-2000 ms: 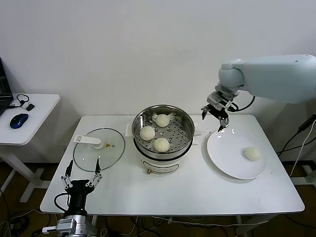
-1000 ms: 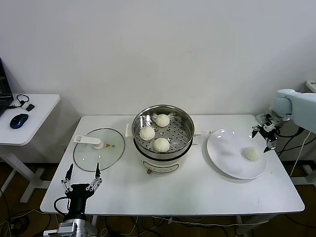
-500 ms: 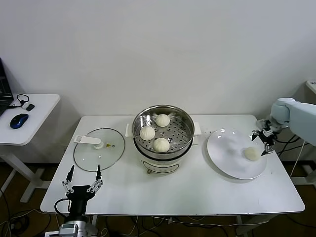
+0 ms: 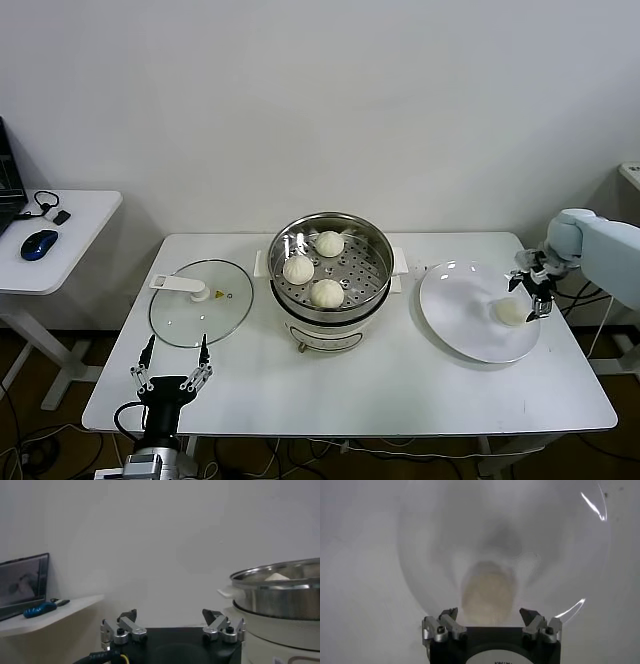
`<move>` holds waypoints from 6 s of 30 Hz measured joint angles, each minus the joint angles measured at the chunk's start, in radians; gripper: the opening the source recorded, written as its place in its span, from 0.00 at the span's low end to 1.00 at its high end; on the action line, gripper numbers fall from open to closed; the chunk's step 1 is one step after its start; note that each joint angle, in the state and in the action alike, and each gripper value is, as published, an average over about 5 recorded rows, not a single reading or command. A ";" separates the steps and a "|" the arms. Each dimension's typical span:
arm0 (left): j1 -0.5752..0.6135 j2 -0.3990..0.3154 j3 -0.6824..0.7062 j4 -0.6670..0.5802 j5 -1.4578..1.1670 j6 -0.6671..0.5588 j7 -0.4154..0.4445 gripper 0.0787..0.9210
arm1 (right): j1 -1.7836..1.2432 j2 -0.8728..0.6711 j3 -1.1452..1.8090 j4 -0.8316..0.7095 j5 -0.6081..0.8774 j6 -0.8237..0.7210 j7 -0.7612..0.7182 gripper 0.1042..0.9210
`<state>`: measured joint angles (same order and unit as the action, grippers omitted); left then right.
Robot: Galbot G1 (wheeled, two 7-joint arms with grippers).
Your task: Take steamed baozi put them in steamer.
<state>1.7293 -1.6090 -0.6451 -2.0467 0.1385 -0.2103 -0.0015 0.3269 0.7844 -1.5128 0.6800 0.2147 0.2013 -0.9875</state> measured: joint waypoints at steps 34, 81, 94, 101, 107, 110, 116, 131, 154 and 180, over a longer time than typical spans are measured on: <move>-0.010 0.000 0.000 0.002 0.002 0.009 0.003 0.88 | -0.048 0.034 0.040 -0.035 -0.024 -0.002 -0.006 0.73; -0.039 0.000 0.025 0.024 -0.025 0.029 0.004 0.88 | 0.703 0.089 -0.417 0.646 0.371 -0.256 0.070 0.66; -0.048 0.000 0.014 0.024 -0.042 0.038 0.011 0.88 | 0.741 0.245 -0.394 0.703 0.514 -0.353 0.110 0.66; -0.047 0.000 0.010 0.026 -0.043 0.038 0.015 0.88 | 0.674 0.312 -0.369 0.680 0.537 -0.384 0.127 0.66; -0.045 0.000 0.002 0.032 -0.045 0.033 0.015 0.88 | 0.606 0.355 -0.349 0.631 0.538 -0.394 0.133 0.66; -0.046 0.000 -0.001 0.037 -0.046 0.030 0.014 0.88 | 0.571 0.374 -0.338 0.598 0.533 -0.397 0.135 0.66; -0.048 0.000 -0.005 0.039 -0.050 0.028 0.014 0.88 | 0.512 0.399 -0.324 0.543 0.524 -0.403 0.141 0.66; -0.048 0.000 -0.012 0.038 -0.061 0.025 0.013 0.88 | 0.423 0.433 -0.300 0.480 0.507 -0.414 0.160 0.66; -0.036 0.000 -0.014 0.011 -0.063 0.025 0.014 0.88 | 0.479 0.389 -0.294 0.512 0.588 -0.416 0.169 0.88; -0.030 0.000 0.012 0.006 -0.043 0.025 0.017 0.88 | 0.221 -0.177 0.170 0.923 0.631 -0.470 0.732 0.88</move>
<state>1.6990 -1.6090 -0.6334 -2.0409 0.0960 -0.1851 0.0156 0.5478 0.6079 -1.3427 1.6032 0.8461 -0.2690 -0.2559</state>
